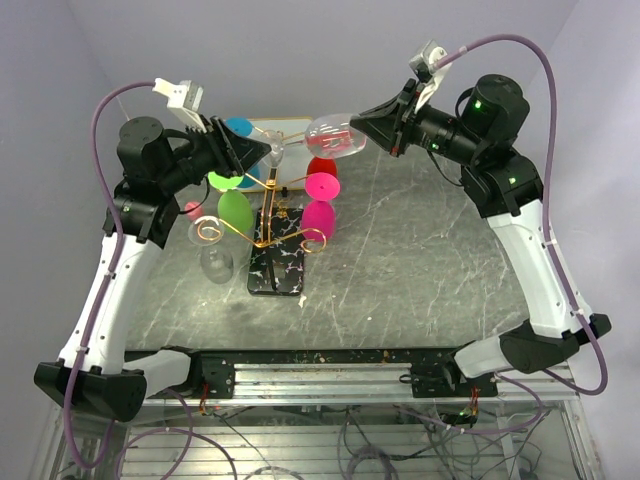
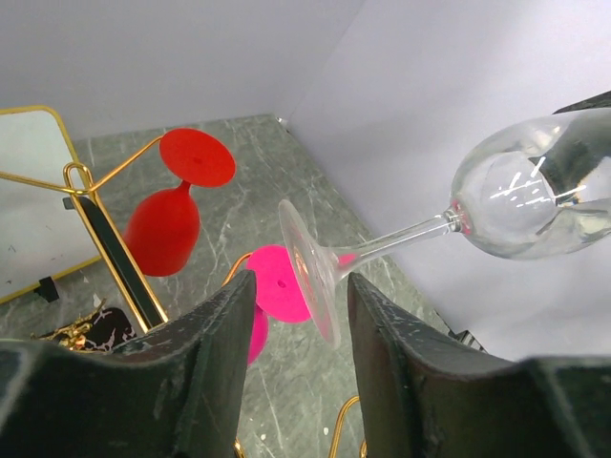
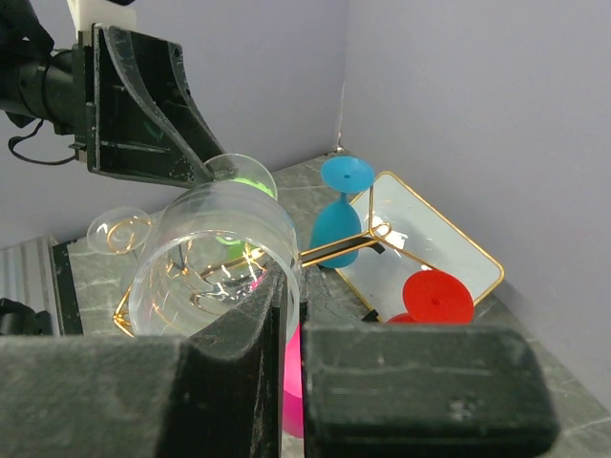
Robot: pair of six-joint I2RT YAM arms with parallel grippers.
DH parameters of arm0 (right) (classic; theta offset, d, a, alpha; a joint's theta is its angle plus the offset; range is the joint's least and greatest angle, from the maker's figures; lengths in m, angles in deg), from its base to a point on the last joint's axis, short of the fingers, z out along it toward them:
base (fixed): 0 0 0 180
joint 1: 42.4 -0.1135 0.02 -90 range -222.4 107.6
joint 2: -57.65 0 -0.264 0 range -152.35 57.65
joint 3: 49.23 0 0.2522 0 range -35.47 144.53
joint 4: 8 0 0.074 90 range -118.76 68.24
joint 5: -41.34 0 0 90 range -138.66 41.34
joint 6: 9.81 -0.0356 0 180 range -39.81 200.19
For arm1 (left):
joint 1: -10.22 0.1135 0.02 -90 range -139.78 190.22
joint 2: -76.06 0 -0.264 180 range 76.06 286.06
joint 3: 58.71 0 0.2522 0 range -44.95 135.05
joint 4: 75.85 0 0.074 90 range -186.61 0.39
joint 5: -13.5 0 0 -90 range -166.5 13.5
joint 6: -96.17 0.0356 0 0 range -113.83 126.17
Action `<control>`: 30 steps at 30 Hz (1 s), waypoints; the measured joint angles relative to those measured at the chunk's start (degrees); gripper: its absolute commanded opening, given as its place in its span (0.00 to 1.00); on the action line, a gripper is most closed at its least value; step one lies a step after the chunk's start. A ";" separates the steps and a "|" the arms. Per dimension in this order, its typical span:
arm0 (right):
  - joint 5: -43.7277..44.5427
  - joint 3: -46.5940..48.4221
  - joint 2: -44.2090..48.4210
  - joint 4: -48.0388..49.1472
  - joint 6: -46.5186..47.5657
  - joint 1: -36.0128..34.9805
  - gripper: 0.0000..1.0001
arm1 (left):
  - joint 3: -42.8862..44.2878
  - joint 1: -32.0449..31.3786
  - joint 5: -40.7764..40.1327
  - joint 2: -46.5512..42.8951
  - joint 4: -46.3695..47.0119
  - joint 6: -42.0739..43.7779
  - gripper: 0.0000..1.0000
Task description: Place the wine glass upside down on the wine glass rack
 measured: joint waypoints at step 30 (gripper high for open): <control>-0.85 -2.19 0.00 2.12 -0.13 0.00 0.00 | 0.00 -1.49 2.23 1.73 0.79 -0.57 0.22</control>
